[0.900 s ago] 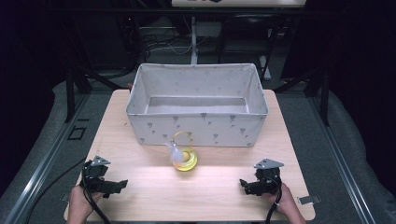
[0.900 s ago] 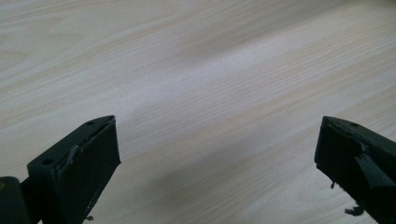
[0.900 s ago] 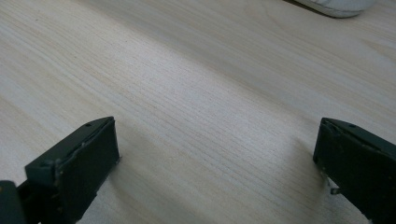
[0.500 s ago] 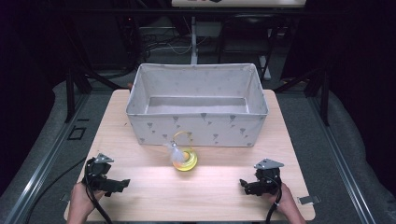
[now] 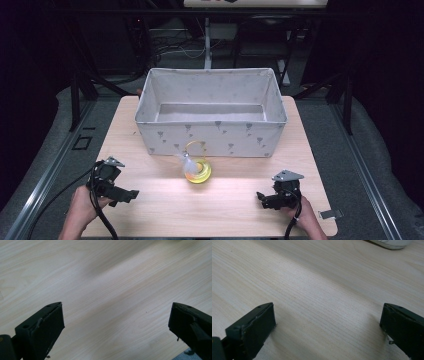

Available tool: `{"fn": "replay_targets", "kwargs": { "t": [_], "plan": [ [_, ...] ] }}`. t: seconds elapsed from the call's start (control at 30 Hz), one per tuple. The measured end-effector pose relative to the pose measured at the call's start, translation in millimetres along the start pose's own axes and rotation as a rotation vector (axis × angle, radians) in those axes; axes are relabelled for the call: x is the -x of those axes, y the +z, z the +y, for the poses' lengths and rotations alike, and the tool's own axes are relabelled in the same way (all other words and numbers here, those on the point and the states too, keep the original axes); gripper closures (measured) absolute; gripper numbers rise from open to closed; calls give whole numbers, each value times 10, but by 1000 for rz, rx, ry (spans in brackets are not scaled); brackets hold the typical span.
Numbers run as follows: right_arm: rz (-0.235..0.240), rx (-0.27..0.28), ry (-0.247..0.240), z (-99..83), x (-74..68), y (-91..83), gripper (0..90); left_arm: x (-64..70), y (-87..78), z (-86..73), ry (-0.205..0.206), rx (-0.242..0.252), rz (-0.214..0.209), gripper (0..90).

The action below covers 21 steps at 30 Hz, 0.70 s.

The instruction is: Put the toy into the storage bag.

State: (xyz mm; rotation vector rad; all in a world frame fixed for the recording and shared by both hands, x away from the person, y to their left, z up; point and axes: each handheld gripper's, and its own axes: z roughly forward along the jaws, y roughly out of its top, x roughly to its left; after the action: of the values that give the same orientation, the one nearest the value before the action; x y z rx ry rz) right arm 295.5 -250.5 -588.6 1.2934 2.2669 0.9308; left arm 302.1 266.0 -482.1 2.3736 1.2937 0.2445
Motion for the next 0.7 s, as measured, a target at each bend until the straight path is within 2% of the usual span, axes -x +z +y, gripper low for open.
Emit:
{"fn": "replay_targets", "kwargs": {
  "t": [0.1, 0.17, 0.37, 0.6, 0.7],
  "plan": [
    [0, 1, 0, 0, 0, 0, 0, 10, -21, 50, 12, -10, -8, 2],
    [0, 0, 0, 0, 0, 0, 0, 45, -66, 143, 40, -30, -16, 2],
    [0, 0, 0, 0, 0, 0, 0, 147, -133, 316, 90, -44, -35, 2],
    [0, 0, 0, 0, 0, 0, 0, 259, -206, 511, 142, -69, -35, 2],
    [0, 0, 0, 1, 0, 0, 0, 318, -278, 662, 174, -81, -27, 2]
  ]
}}
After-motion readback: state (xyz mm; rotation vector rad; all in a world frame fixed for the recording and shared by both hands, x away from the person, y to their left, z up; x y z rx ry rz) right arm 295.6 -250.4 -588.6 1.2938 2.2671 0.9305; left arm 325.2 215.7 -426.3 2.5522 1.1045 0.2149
